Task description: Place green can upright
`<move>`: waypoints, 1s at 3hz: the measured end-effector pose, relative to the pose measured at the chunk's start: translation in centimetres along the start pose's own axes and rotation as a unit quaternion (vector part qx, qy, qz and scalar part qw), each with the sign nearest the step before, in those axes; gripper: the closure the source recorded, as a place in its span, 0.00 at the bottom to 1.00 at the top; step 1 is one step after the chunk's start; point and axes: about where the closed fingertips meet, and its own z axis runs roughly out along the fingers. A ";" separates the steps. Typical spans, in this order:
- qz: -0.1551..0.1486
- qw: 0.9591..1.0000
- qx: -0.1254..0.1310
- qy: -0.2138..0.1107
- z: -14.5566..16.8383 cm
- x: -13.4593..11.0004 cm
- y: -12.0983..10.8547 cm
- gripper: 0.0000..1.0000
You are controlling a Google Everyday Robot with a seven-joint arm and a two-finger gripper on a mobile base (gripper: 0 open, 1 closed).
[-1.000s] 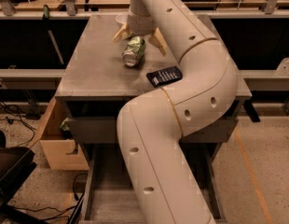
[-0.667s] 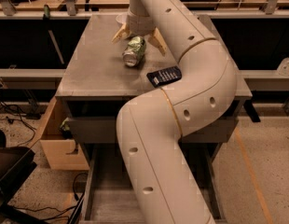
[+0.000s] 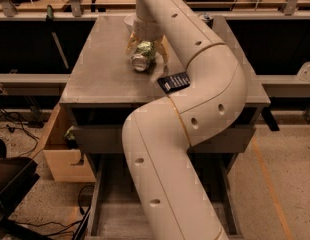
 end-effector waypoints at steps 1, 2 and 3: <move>0.001 1.000 -0.010 -0.011 0.4 -0.7 0.5 0.49; 0.001 1.000 -0.016 -0.019 0.8 -1.2 0.9 0.72; 0.001 1.000 -0.016 -0.019 0.7 -1.2 0.9 1.00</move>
Offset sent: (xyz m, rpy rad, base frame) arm 0.0081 0.0035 -0.0019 0.0131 -0.0248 -0.0013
